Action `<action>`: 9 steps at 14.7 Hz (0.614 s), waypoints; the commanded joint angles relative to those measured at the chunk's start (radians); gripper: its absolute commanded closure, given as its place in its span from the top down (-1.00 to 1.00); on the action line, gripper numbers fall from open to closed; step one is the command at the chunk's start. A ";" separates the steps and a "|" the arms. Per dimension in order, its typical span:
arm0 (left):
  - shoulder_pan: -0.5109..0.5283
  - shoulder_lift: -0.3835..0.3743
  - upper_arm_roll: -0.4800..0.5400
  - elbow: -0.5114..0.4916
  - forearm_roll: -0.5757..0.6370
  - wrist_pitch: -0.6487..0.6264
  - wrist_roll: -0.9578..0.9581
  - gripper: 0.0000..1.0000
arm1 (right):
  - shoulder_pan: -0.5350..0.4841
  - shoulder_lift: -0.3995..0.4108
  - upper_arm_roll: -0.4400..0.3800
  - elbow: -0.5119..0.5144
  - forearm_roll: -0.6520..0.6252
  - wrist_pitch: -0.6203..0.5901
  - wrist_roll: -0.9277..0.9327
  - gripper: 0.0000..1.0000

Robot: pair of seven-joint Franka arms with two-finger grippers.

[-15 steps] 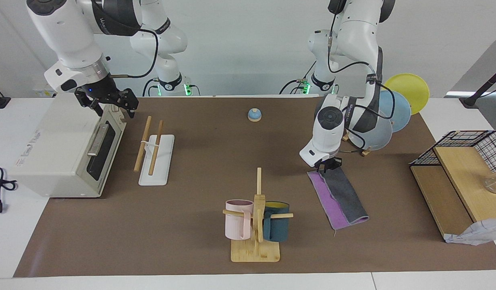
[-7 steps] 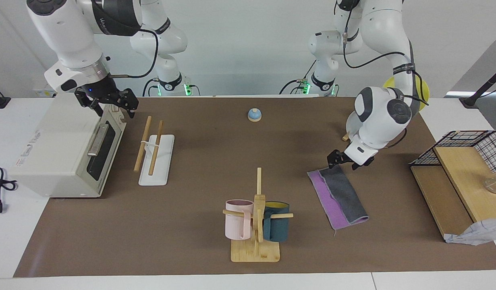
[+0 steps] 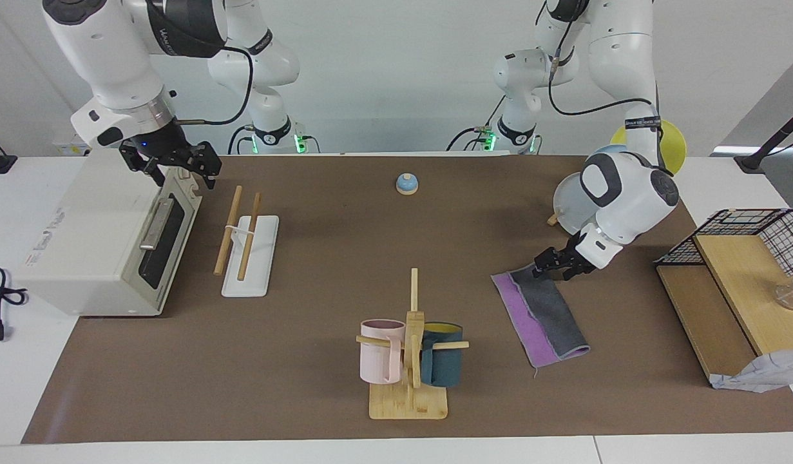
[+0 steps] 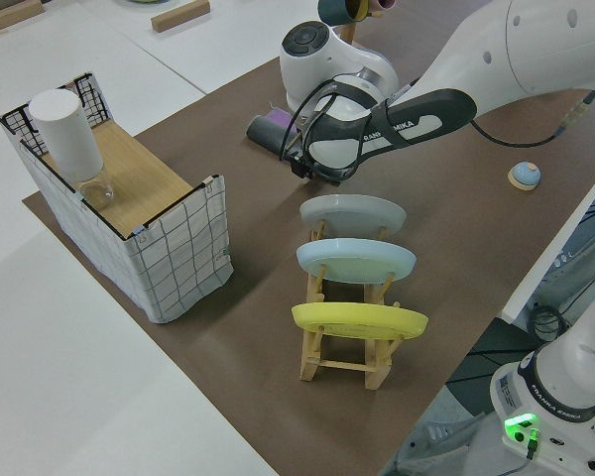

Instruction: Fold towel and hang on rack

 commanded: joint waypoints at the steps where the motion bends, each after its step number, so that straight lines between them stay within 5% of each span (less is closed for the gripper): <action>1: 0.008 0.018 -0.008 -0.013 -0.032 0.057 0.031 0.74 | -0.012 -0.006 0.003 -0.004 0.017 0.001 -0.020 1.00; 5: -0.003 0.034 -0.009 -0.013 -0.079 0.101 0.031 0.48 | -0.012 -0.006 0.003 -0.004 0.017 0.001 -0.020 1.00; 9: -0.006 0.040 -0.009 -0.015 -0.081 0.108 0.030 -0.17 | -0.012 -0.006 0.003 -0.004 0.017 0.001 -0.020 1.00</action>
